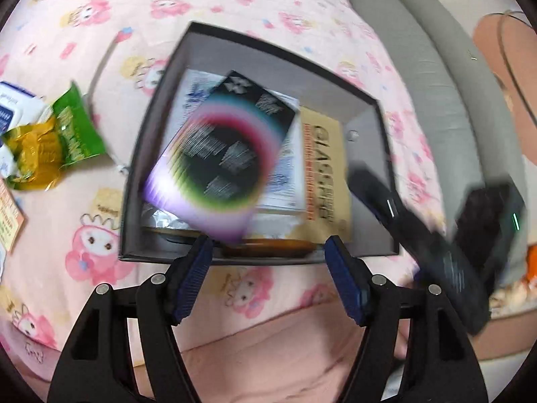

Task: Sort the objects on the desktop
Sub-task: 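Lower the Smart Devil box upright into the black box beside the kit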

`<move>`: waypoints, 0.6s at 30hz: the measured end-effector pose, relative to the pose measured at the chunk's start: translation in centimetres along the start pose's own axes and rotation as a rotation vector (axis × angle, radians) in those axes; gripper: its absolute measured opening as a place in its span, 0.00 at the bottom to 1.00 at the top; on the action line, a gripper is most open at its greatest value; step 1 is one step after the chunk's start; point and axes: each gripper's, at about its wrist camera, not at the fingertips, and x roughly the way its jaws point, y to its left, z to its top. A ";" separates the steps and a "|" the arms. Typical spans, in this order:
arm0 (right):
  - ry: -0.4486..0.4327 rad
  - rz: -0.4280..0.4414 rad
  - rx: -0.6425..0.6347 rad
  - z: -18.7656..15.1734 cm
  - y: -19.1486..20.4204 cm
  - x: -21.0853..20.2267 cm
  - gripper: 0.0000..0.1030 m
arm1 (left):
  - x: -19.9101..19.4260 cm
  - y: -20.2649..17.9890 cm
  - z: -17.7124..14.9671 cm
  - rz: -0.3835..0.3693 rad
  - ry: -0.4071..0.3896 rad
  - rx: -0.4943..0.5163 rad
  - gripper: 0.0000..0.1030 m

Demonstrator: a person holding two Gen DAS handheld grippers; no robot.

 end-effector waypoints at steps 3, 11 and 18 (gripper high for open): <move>-0.037 -0.038 -0.003 0.9 0.7 -0.3 0.42 | -0.4 -0.1 1.8 0.047 -0.073 0.031 0.50; 0.049 -0.013 -0.001 -1.5 0.0 2.8 0.42 | 4.9 1.1 6.6 0.313 -0.082 0.041 0.37; 0.082 -0.176 -0.111 -2.3 1.0 4.4 0.51 | 9.5 0.5 8.9 0.487 -0.019 0.095 0.72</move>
